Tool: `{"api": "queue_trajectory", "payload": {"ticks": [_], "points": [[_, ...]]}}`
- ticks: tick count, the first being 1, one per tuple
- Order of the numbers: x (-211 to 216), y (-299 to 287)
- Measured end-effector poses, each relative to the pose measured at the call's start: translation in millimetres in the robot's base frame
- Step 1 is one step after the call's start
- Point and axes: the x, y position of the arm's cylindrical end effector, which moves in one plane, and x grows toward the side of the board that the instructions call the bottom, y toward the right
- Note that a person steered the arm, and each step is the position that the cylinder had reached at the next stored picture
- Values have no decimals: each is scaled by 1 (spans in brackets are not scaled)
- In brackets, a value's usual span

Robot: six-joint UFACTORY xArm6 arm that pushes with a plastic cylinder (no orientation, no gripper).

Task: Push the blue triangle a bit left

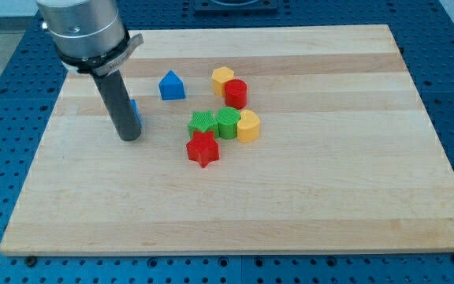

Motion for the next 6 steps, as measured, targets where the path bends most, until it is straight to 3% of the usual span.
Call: {"api": "queue_trajectory", "payload": {"ticks": [2, 4, 6], "points": [[-30, -5], [-42, 71], [-76, 80]]}}
